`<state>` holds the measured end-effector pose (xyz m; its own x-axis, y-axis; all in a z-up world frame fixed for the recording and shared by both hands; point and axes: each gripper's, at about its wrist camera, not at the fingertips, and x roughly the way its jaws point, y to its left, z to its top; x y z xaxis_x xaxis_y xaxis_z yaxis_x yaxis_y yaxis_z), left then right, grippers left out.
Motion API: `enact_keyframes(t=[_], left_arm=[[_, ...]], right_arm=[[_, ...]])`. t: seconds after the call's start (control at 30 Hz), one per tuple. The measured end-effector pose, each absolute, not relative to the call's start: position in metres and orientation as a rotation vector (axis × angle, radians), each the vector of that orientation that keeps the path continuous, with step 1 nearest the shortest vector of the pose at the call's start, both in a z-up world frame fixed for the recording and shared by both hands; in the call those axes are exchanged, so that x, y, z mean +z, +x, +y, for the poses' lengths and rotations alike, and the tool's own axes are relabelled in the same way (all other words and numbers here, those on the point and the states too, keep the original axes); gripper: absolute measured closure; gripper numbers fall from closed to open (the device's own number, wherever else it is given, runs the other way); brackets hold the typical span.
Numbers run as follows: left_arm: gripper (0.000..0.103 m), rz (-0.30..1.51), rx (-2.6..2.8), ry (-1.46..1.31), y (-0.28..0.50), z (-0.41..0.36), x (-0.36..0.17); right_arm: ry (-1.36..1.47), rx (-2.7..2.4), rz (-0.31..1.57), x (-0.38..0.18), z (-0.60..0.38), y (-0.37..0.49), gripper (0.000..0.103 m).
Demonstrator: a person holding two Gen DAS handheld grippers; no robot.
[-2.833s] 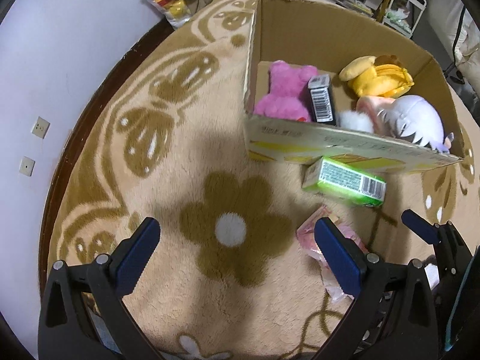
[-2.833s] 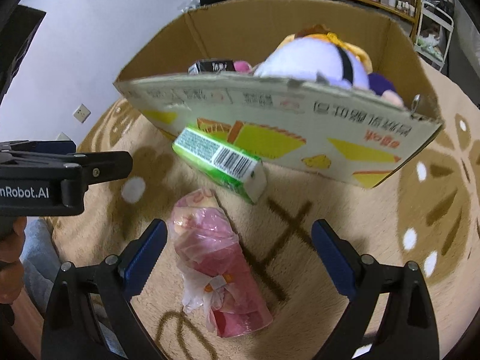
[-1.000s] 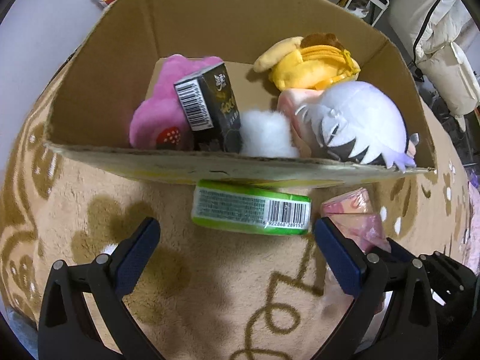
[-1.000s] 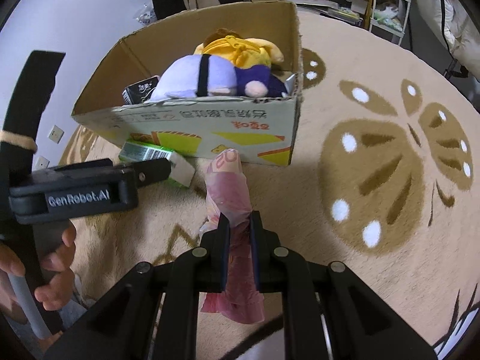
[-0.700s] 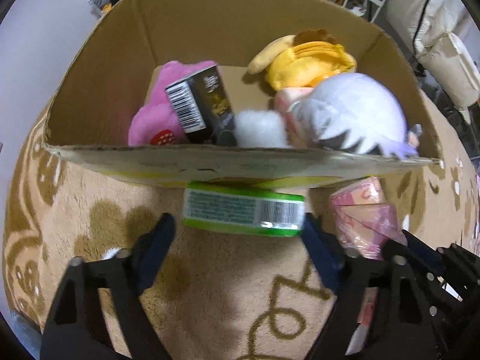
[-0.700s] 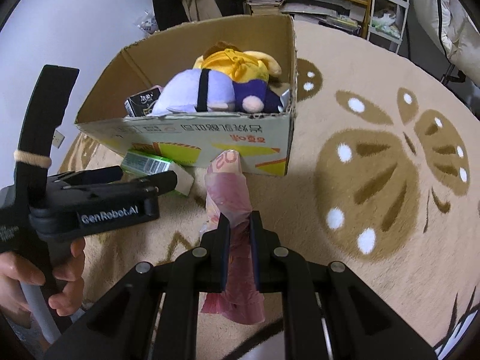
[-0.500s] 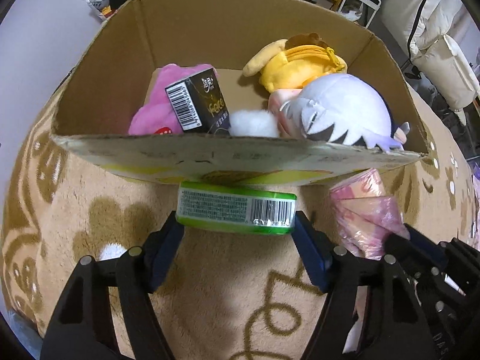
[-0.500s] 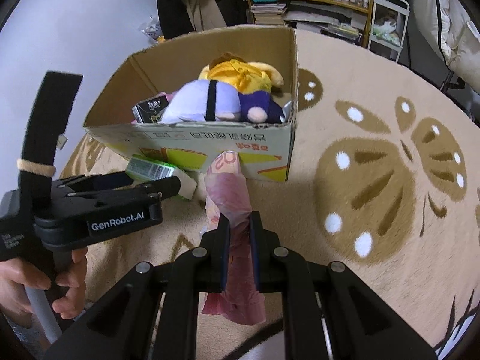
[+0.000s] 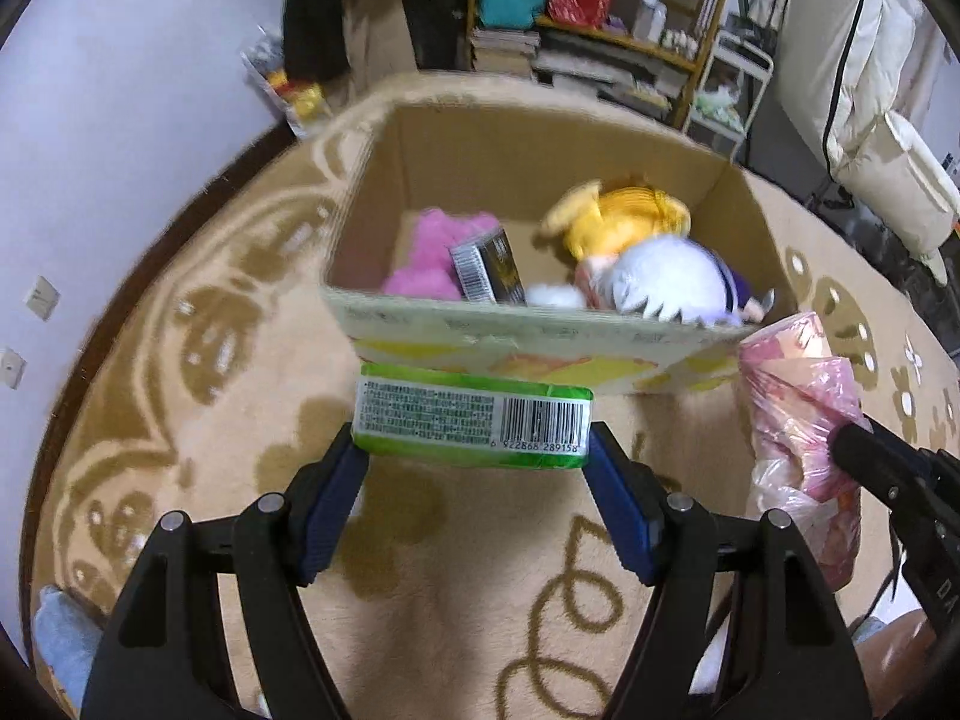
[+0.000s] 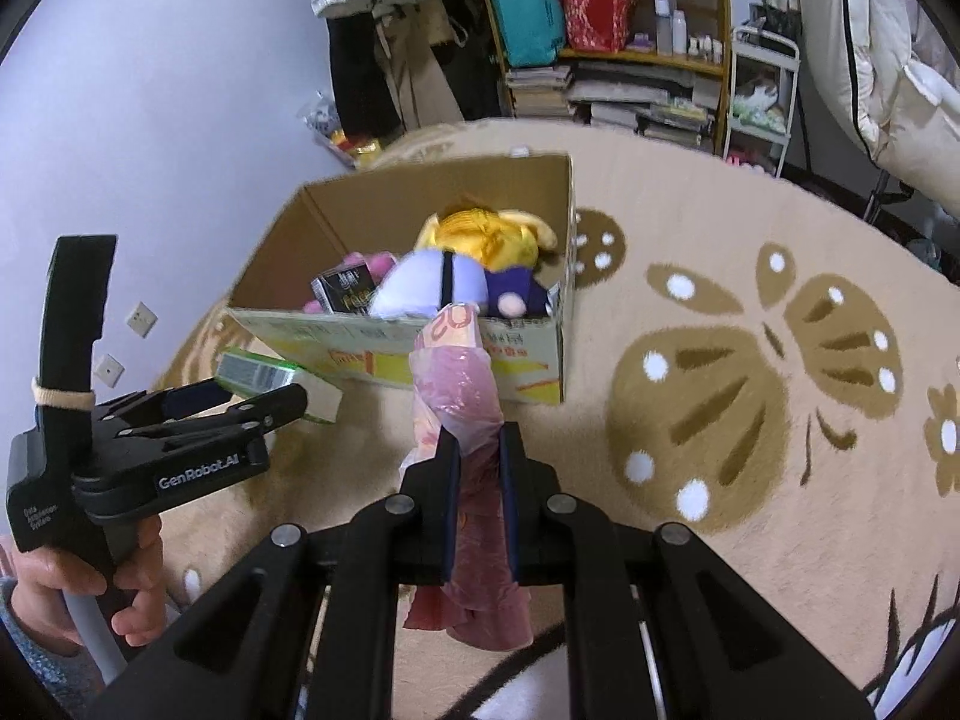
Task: Organize soft objects
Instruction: 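Carry the green tissue pack and pink bundle over the box with both grippers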
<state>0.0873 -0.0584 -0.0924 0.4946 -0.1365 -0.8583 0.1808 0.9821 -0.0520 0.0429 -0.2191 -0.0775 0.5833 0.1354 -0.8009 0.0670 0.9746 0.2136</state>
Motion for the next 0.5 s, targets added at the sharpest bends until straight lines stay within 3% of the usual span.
enact_keyframes(t=[0.5], left_arm=[[0.031, 0.835, -0.144, 0.085, 0.103, -0.044, -0.024]], right_arm=[[0.240, 0.083, 0.786, -0.025, -0.218, 0.065, 0.090]])
